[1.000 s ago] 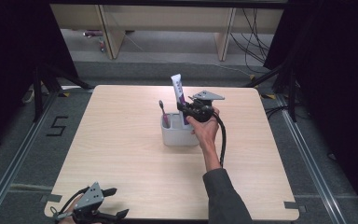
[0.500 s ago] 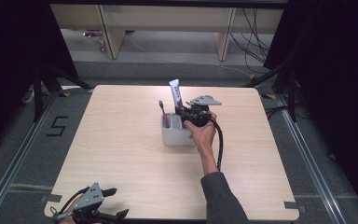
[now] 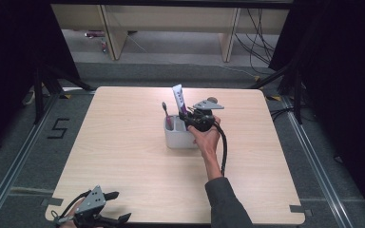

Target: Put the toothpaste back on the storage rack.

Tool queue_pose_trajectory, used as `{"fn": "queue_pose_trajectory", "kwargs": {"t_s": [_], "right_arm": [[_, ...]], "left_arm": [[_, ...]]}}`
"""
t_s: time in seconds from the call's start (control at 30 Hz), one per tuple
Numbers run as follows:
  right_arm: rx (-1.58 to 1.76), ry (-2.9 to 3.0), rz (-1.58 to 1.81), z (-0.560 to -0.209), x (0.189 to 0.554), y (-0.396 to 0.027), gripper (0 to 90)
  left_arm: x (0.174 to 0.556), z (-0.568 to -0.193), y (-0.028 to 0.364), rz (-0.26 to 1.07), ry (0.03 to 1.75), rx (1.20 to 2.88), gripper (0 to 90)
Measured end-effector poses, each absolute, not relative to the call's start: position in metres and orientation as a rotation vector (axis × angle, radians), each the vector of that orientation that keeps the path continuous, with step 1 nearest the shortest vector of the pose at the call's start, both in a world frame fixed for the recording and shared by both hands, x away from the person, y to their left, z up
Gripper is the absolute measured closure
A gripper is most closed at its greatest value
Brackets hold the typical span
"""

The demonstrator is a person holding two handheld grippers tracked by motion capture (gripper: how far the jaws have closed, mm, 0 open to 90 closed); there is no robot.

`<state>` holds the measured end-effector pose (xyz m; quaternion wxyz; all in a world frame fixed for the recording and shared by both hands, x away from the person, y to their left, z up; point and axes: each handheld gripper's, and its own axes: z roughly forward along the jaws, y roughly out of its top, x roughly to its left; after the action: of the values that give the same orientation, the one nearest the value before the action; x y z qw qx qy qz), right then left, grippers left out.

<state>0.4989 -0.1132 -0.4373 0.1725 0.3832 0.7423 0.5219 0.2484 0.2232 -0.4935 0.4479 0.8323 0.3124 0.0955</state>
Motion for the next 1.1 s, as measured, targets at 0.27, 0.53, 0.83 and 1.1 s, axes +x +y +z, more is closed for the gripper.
{"fn": "queue_pose_trajectory", "kwargs": {"t_s": [0.27,0.53,0.83,1.1], "right_arm": [[1.038,2.109,1.437,-0.4377,0.4963,-0.1118,76.1],[1.043,2.112,1.412,-0.4417,0.4945,-0.1161,75.2],[1.054,2.130,1.392,-0.4398,0.4918,-0.1152,69.4],[1.076,2.130,1.438,-0.4366,0.4903,-0.1151,63.1]], "left_arm": [[0.2472,-0.4938,0.2217,0.225,0.782,2.044,15.9],[0.2480,-0.4941,0.2226,0.230,0.780,2.046,15.9],[0.2478,-0.4944,0.2226,0.229,0.780,2.052,15.9],[0.2475,-0.4944,0.2219,0.225,0.783,2.054,15.9]]}}
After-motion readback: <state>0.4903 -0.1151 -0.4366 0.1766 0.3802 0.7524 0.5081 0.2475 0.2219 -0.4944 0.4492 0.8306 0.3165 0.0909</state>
